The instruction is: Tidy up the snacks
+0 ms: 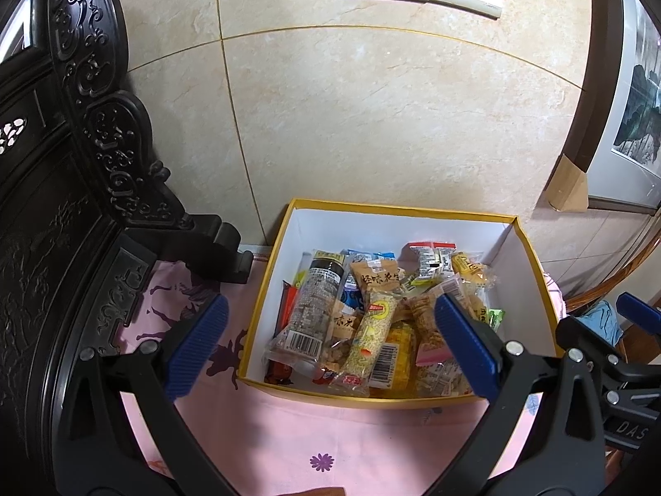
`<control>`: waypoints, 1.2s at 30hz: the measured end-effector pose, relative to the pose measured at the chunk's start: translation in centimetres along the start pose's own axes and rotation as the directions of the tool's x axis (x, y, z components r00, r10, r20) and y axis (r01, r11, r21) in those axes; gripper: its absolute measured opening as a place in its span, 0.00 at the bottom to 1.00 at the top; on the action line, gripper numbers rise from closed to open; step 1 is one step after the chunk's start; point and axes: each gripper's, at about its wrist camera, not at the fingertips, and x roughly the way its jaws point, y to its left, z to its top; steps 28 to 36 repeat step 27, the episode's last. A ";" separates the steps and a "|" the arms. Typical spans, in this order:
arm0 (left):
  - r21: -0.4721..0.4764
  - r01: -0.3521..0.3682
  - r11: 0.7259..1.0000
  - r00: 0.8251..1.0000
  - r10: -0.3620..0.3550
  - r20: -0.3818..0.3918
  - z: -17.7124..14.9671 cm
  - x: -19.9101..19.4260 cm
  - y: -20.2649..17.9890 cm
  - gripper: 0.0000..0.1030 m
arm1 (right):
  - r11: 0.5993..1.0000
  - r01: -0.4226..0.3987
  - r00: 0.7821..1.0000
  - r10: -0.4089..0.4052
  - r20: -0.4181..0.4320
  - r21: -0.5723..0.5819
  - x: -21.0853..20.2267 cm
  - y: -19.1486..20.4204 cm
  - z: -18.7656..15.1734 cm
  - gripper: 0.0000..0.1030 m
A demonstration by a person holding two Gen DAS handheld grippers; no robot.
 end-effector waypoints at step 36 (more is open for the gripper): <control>-0.005 0.010 1.000 1.000 -0.010 -0.004 -0.2 0.0 0.0 0.98 | 1.000 -0.001 1.000 0.001 -0.001 -0.003 0.2 0.0 -0.1 0.99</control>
